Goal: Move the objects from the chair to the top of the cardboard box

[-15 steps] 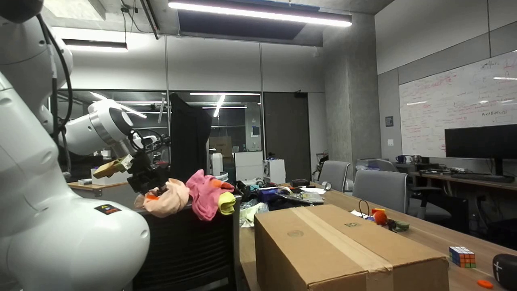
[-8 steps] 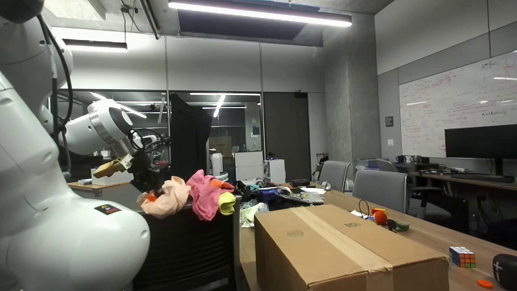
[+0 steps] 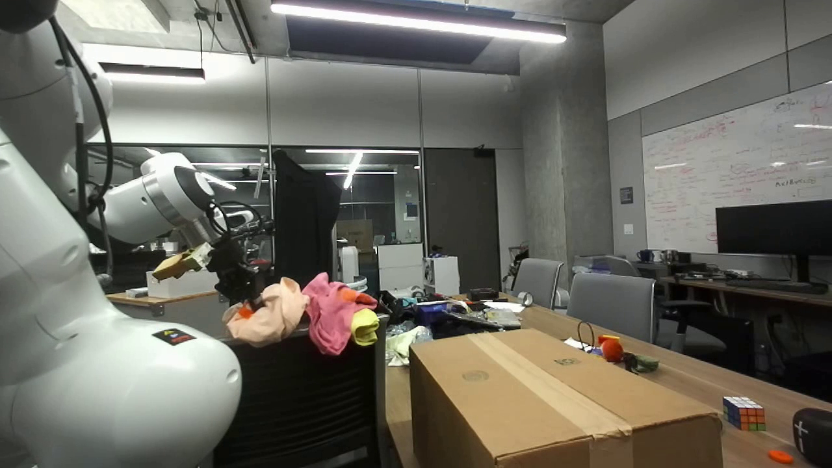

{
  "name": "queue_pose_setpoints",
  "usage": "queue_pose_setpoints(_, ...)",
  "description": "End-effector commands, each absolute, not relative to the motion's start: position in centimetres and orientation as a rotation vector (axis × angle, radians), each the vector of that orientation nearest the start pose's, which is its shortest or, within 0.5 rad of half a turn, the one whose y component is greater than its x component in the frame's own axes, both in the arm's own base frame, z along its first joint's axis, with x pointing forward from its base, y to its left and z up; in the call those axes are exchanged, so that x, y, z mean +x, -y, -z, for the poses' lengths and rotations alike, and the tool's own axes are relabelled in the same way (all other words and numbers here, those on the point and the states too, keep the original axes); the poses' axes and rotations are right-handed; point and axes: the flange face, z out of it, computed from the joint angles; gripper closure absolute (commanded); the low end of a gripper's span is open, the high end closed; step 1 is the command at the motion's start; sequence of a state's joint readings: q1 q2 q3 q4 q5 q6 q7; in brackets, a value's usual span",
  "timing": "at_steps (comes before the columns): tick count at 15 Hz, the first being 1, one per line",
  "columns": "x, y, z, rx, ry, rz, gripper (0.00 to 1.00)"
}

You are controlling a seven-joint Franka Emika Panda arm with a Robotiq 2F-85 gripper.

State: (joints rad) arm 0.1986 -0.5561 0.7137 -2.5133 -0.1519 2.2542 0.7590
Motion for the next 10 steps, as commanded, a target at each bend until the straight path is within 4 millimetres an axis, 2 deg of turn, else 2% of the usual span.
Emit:
queue_pose_setpoints(1,25.1,-33.6,-47.4,-3.223,0.240,0.827,0.94)
queue_pose_setpoints(5,24.3,-33.5,-50.7,-3.160,0.193,0.898,0.94)
queue_pose_setpoints(10,23.5,-33.9,-56.7,-3.085,0.085,1.021,0.94)
